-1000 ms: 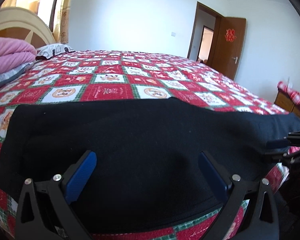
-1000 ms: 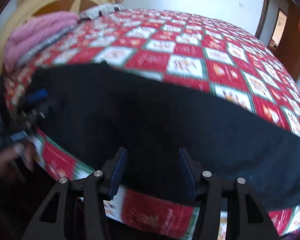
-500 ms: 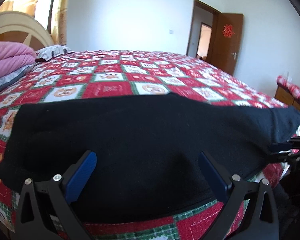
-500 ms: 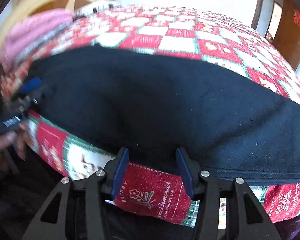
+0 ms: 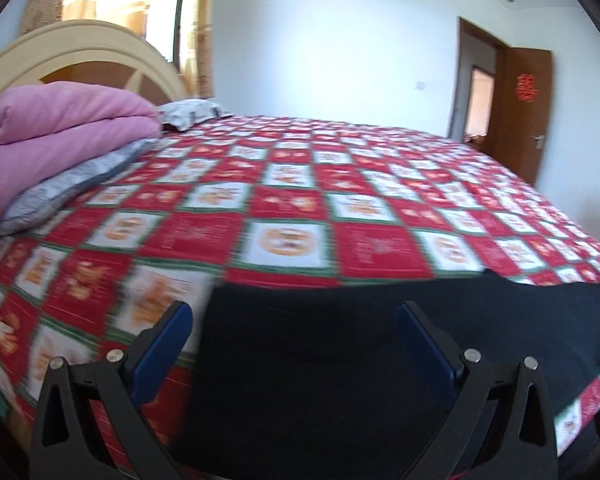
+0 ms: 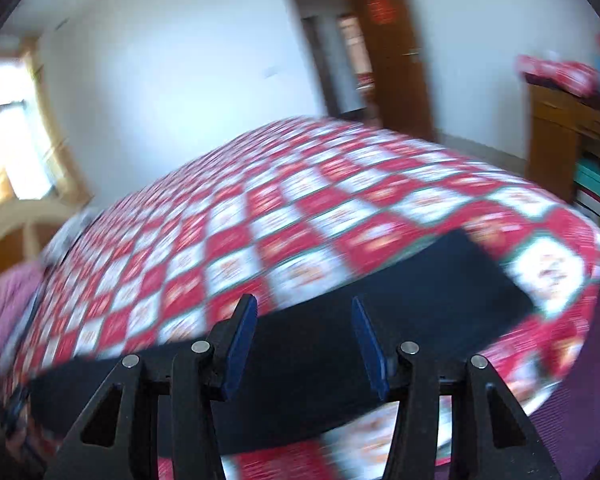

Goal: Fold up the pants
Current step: 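Lower the right tool to the pants leg end and grasp it, then lift the pants leg end with the right tool and carry it toward the waistband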

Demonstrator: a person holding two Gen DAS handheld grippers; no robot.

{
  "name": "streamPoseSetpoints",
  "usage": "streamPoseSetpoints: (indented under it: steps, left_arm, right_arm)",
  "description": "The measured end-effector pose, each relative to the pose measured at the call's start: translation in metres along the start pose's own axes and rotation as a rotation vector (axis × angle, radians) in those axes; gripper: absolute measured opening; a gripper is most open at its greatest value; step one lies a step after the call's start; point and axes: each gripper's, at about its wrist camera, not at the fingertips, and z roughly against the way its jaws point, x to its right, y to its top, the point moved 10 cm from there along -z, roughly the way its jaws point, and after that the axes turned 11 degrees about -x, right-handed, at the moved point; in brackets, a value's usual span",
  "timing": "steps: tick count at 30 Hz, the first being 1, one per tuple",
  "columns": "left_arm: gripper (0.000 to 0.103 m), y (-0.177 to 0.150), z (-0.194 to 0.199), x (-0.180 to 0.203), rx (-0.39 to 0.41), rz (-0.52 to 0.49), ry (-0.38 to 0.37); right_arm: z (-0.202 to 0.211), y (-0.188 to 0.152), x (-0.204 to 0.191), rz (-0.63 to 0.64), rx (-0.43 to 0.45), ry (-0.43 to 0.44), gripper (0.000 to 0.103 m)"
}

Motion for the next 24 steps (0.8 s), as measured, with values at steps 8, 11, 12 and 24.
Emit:
streamPoseSetpoints:
  steps: [8, 11, 12, 24]
  left_arm:
    - [0.103, -0.028, 0.001, -0.066, -0.045, 0.037, 0.113]
    - [0.103, -0.039, -0.014, -0.077, -0.091, 0.097, 0.074]
    - [0.103, -0.040, -0.015, -0.078, -0.083, 0.107, 0.061]
    - [0.103, -0.047, -0.018, -0.076, -0.029, 0.161, -0.011]
  right_arm:
    - [0.016, 0.030, 0.129, -0.263, -0.006, -0.063, 0.051]
    - [0.007, 0.022, 0.144, -0.311, -0.059, -0.025, 0.051]
    - [-0.002, 0.018, 0.146, -0.324, -0.087, -0.004, 0.051]
    - [-0.028, 0.004, 0.141, -0.298, -0.097, 0.029, 0.050]
